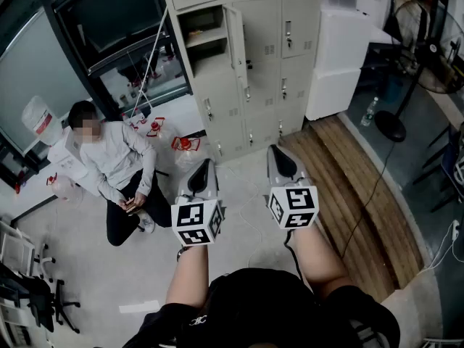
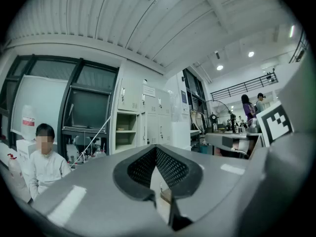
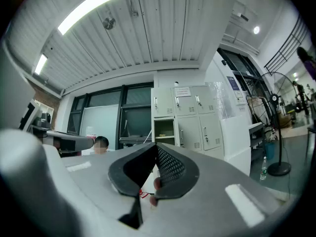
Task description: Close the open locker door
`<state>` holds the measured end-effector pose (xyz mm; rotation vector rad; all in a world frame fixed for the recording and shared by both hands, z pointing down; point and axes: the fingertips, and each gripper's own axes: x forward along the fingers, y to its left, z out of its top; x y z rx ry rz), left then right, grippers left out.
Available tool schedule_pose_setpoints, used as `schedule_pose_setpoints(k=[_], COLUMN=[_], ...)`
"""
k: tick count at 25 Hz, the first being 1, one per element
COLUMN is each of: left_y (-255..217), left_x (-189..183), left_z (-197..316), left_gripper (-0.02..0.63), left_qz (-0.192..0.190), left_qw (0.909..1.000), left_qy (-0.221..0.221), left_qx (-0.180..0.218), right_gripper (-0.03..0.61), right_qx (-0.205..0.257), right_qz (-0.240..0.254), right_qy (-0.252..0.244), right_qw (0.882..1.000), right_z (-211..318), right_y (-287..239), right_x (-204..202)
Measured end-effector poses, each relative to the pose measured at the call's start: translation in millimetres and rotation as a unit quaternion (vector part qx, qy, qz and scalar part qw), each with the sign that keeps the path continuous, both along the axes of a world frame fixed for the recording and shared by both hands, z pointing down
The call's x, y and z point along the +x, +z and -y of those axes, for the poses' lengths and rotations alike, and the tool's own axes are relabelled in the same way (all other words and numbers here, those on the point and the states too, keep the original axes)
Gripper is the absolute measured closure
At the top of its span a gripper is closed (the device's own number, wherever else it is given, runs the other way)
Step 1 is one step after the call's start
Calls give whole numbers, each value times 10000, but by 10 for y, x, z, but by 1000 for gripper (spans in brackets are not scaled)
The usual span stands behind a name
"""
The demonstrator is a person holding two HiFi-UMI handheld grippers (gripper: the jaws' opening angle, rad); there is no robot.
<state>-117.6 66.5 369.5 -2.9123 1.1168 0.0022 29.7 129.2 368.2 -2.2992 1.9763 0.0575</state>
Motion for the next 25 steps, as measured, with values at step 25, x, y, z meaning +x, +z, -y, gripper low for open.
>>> schedule_pose_setpoints(k=[25], left_y=[100], left_x=[454], left_z=[-188], left_gripper=[614], left_qz=[-62], left_qw=[9999], left_qy=[62], left_qx=[74], right_gripper=[568], right_qx=[3], right_qz=[-66], right_qy=[-45], right_qw=[10000], right_z=[-55], right_y=[89], right_x=[407])
